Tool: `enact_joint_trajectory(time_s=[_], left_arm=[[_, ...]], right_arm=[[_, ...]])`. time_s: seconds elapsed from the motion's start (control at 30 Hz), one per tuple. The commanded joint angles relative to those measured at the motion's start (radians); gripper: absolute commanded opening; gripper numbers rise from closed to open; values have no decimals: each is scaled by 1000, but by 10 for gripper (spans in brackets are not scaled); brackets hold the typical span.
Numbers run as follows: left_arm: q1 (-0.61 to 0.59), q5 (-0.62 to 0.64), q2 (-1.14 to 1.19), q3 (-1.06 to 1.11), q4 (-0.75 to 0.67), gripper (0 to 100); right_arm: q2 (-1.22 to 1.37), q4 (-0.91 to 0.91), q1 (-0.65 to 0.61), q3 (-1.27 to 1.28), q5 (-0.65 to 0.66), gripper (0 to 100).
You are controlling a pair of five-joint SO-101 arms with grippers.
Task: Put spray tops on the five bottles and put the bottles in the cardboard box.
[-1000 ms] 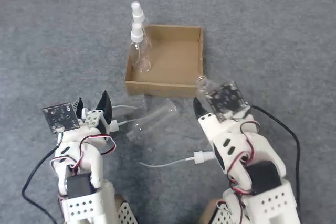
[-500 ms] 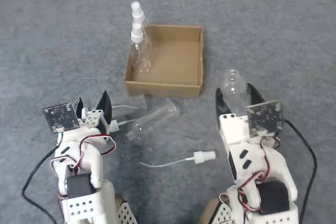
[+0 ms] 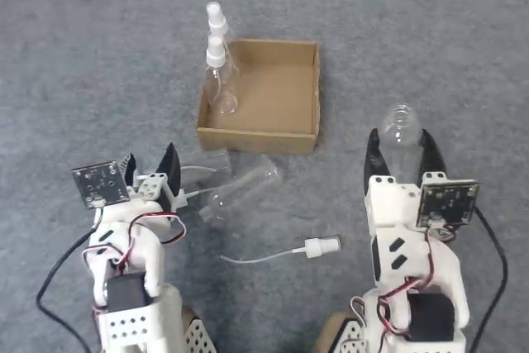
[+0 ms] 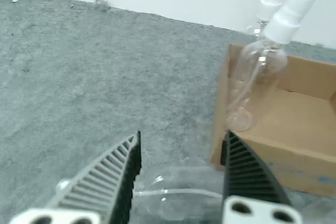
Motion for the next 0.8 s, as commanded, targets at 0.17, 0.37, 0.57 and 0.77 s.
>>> enact_joint_trajectory(time_s=[0.17,0.37,0.57,0.77], left_arm=[[109,-160,-18,-130,-17,233],[218,-158,-18,-294,117,220],[351,-158,-17,-389,178,195],[443,-123,61,-397,176,192]], right_arm=[[-18,-31,65,-15,-51,69],[-18,-31,62,-15,-51,69],[-18,-31,62,-14,-51,69],[-18,-31,64,-14,-51,69]])
